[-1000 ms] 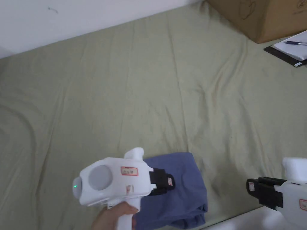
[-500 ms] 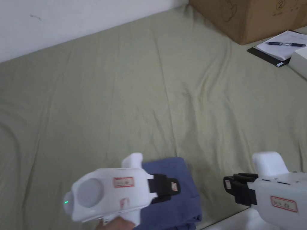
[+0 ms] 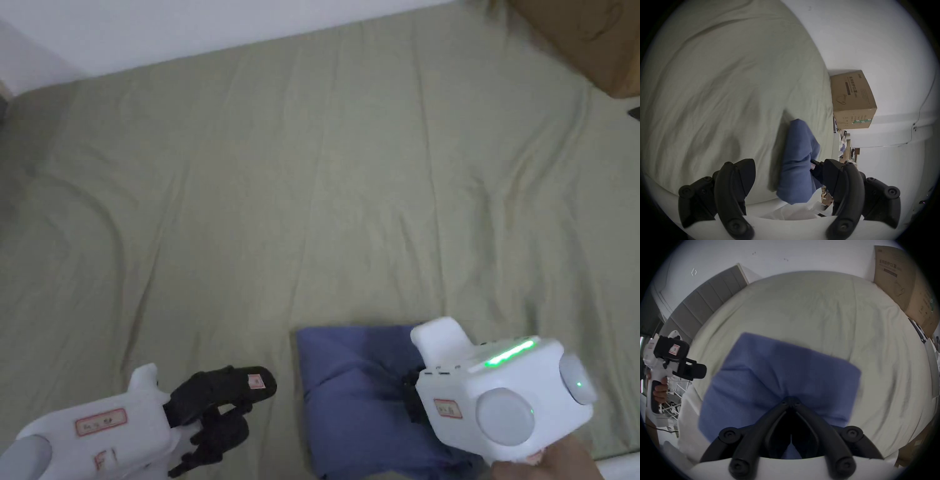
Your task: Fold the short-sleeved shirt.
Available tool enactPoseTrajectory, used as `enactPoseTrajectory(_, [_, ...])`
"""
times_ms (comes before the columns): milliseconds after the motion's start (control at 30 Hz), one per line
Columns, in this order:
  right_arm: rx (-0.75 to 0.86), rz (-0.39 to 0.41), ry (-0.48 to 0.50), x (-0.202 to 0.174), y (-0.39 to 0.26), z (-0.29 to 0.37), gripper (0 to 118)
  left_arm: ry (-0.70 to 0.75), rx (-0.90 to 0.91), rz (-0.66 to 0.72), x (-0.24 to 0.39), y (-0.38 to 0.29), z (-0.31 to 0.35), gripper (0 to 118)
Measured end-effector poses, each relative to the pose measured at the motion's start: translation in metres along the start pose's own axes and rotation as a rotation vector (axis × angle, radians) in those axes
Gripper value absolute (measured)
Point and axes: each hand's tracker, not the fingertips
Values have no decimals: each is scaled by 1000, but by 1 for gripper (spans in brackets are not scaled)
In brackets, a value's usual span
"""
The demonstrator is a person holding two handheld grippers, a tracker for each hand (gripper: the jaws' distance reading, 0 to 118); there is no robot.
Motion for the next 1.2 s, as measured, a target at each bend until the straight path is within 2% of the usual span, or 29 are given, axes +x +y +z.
enactPoseTrajectory(67, [18,-12,12,7,-1,1,0,-15,-52,-2,-4,1,-14,89])
enactPoseTrajectory(167, [6,-72,44,15,2,3,0,-46,-152,-52,1,6,-43,89])
enactPoseTrajectory(333, [41,-47,21,8,-5,5,0,-135,-353,-158,14,23,-108,89])
enactPoseTrajectory(400, [40,-30,17,10,-4,4,0,-130,-413,-138,20,26,-126,89])
enactPoseTrajectory(467, [36,-53,26,12,-4,3,0,-201,-436,-151,25,26,-140,88])
enactPoseTrajectory(500, [35,-68,35,14,-4,3,0,-186,-448,-167,26,25,-147,86])
enactPoseTrajectory(533, [35,-77,40,16,-4,2,0,-168,-443,-167,27,23,-151,79])
enactPoseTrajectory(567, [36,-85,43,16,-5,2,0,-165,-436,-163,25,22,-151,65])
enactPoseTrajectory(600, [39,-93,44,16,-5,3,0,-137,-410,-157,22,22,-151,39])
enactPoseTrajectory(633, [45,-98,46,16,-6,4,0,-62,-383,-127,17,22,-152,24])
enactPoseTrajectory(667, [52,-102,46,17,-7,5,0,-56,-385,-73,7,23,-151,24])
enactPoseTrajectory(700, [74,-120,47,16,-7,10,0,-195,-396,-26,5,22,-147,23])
enactPoseTrajectory(733, [158,-146,37,14,-7,18,0,-178,-389,-41,7,21,-143,22])
enactPoseTrajectory(867, [379,-61,-79,2,1,61,0,-72,-368,-143,19,25,-123,22])
enactPoseTrajectory(967, [533,-89,-130,-7,7,88,0,-27,-334,-228,25,38,-94,22])
enactPoseTrajectory(1067, [632,-107,-205,-21,17,103,0,38,-272,-277,18,60,-53,22])
enactPoseTrajectory(1200, [689,-109,-234,-38,32,107,0,165,-202,-315,-4,102,10,22])
